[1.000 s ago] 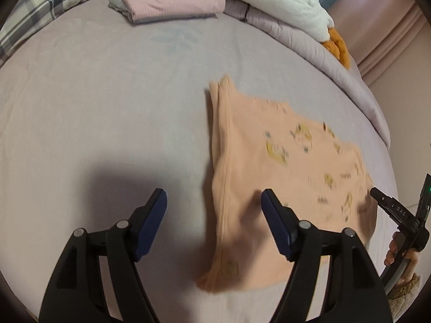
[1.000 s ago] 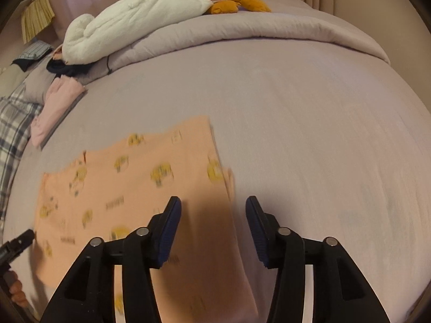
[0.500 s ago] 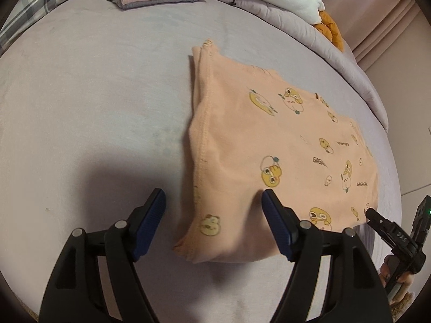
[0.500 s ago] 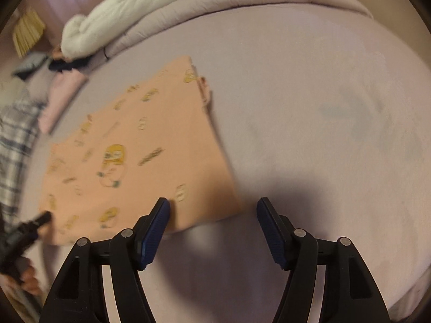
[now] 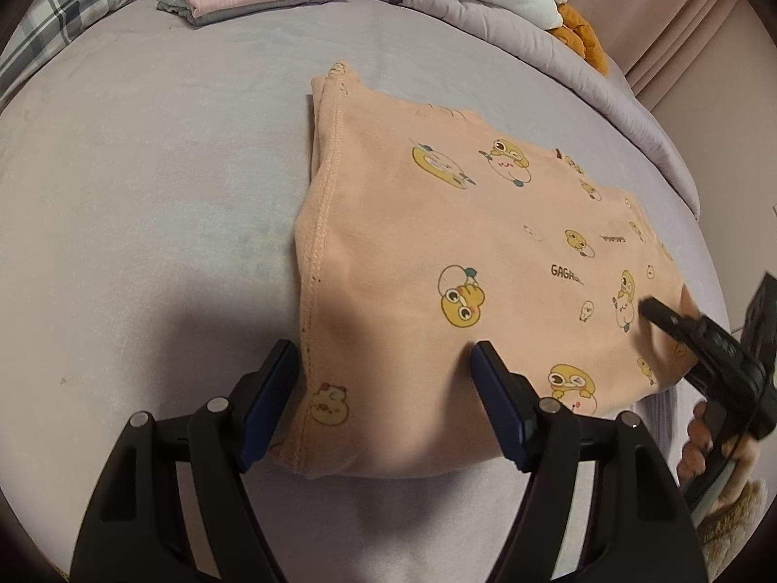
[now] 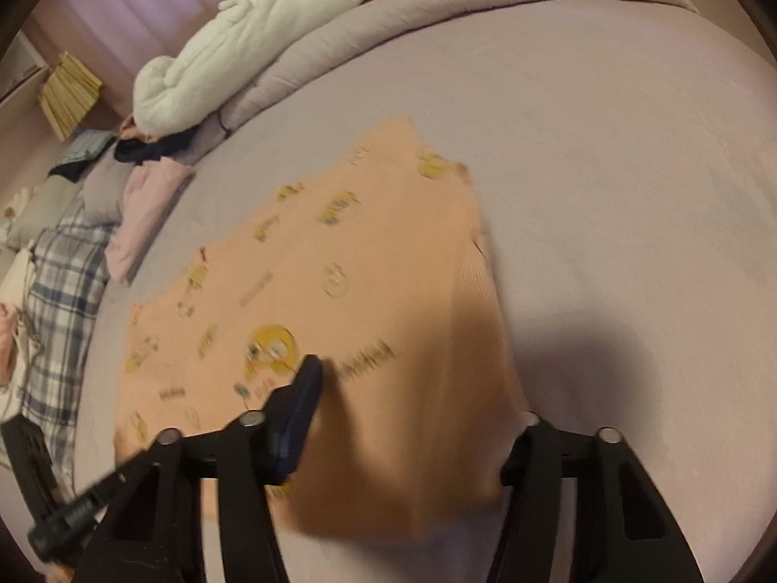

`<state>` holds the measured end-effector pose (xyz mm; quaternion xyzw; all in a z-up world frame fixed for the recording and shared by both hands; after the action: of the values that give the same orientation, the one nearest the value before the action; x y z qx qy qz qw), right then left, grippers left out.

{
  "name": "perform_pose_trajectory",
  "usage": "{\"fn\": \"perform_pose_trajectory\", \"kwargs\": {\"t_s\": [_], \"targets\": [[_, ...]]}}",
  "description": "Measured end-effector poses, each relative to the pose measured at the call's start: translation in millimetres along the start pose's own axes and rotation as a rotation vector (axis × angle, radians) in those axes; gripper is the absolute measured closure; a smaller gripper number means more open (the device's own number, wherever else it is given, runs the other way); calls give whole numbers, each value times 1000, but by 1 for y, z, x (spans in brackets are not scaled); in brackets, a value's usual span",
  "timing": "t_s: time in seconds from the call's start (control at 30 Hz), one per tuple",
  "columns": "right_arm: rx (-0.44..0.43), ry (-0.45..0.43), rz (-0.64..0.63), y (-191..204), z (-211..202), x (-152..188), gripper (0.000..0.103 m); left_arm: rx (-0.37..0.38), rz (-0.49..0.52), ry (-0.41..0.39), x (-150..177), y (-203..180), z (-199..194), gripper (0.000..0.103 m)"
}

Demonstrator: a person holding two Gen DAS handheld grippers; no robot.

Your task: Fold small clothes

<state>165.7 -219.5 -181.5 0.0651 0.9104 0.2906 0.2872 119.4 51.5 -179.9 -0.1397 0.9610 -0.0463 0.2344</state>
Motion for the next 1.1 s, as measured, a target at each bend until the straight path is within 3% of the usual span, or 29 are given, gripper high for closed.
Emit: {"fn": "perform_pose_trajectory", "kwargs": {"t_s": [0.07,0.17,0.33,0.43,0.6,0.73,0.83,0.97,1.1], "targets": [[29,-7,-15,4,5,-3,75,7,-5,4,0,1,-1,31],[45,-28,-38,10,2,-5,88,24,-23,14,-1,5,-3,32],[80,-67,-119,27,-15,-12,90,45,-58,12,1,15,-16,33],[110,-74,-250,57,-18,-17,90,61,-76,0,1,20,-27,33],[56,-57,-452,120,-13,-11,91,53,-113,-46,1,36,-47,33],[-12,18,-583,165,10,9,91,35,-149,-56,3,50,-54,33],[-7,104,-674,186,41,32,91,26,-172,-53,7,60,-55,32],[18,220,-730,190,73,64,91,16,-188,-42,14,68,-55,33],[55,245,-768,187,79,71,91,24,-189,-35,17,69,-56,32]]}}
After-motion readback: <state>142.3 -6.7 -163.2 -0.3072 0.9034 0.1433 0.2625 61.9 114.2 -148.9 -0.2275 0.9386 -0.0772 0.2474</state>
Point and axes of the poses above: each gripper's, at about its wrist camera, not at the fingertips, and z roughly the way its jaws point, y to its left, x to its underside, the point moved 3 cm from there along z, roughly the way its jaws point, and after that the axes turned 11 degrees about -x, right-handed, at the moved point
